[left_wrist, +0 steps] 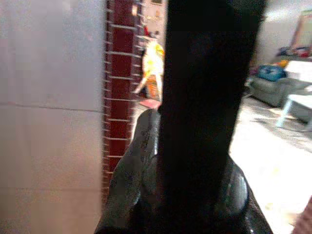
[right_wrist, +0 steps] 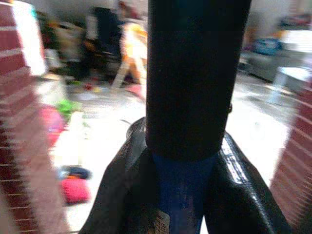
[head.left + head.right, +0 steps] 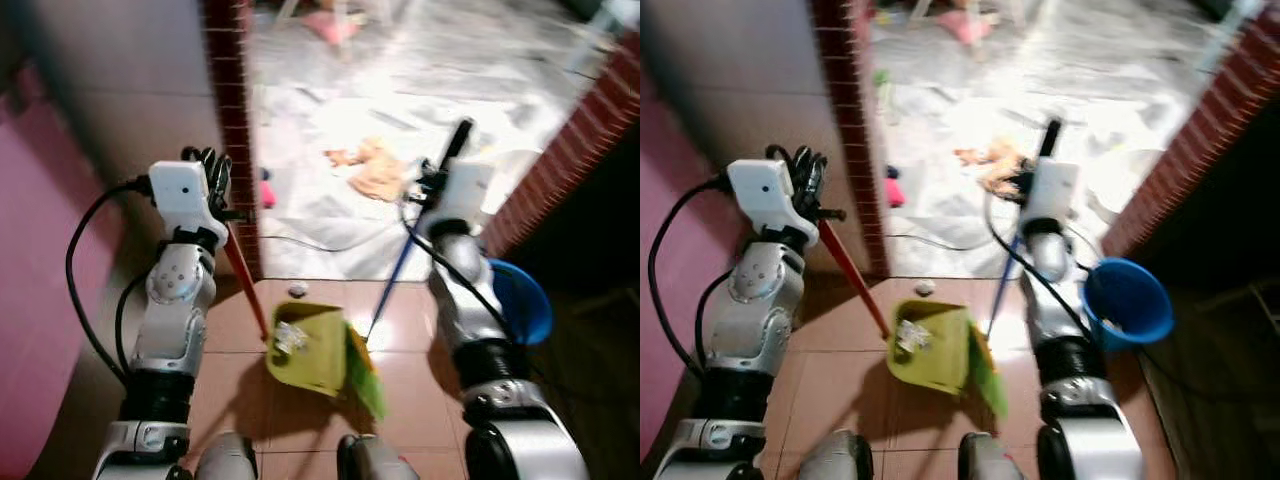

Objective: Sweep floor

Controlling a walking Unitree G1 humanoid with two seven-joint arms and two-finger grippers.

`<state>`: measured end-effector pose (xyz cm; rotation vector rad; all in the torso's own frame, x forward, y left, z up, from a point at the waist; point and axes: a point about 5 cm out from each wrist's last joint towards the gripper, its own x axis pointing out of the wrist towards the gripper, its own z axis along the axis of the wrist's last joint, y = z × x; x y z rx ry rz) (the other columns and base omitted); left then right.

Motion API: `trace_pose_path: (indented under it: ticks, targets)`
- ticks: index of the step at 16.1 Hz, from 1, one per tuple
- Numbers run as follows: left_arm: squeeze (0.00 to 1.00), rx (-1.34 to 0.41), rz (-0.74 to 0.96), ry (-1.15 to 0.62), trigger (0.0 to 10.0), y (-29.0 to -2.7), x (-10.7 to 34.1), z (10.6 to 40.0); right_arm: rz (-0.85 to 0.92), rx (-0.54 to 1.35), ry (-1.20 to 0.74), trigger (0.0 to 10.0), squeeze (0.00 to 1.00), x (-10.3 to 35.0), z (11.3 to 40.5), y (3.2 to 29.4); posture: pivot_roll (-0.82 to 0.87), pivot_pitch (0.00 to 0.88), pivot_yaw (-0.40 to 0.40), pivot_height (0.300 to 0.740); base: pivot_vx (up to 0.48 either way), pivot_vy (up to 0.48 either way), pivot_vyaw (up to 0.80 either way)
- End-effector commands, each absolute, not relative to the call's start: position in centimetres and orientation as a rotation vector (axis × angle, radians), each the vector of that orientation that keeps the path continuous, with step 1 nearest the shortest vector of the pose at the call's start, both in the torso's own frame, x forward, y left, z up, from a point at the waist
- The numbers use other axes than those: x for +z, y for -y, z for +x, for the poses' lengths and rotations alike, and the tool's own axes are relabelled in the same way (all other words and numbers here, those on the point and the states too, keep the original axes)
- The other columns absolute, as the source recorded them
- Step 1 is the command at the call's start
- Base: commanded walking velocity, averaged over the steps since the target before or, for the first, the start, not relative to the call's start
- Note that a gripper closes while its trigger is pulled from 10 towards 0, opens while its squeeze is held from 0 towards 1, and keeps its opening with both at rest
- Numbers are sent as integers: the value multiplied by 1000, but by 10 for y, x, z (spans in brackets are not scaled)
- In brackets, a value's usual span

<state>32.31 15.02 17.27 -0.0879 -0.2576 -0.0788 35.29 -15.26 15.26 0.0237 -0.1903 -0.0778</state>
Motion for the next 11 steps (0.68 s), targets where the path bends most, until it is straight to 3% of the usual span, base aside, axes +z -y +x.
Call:
trace_pose_path:
  ticks: [1, 5, 11]
  targets:
    - [0, -68, -108, 325, 10000, -154, 189, 319, 20, -101, 202, 10000, 0, 155, 352, 159, -22, 0, -16, 740, 0, 0, -800]
    - [0, -51, -107, 300, 10000, -165, 191, 314, 39, -109, 149, 10000, 0, 141, 346, 157, 0, 0, -17, 740, 0, 0, -800]
    - [0, -72, -76, 279, 10000, -158, 194, 315, 67, -106, 112, 10000, 0, 134, 344, 158, 4, 1, -28, 740, 0, 0, -735]
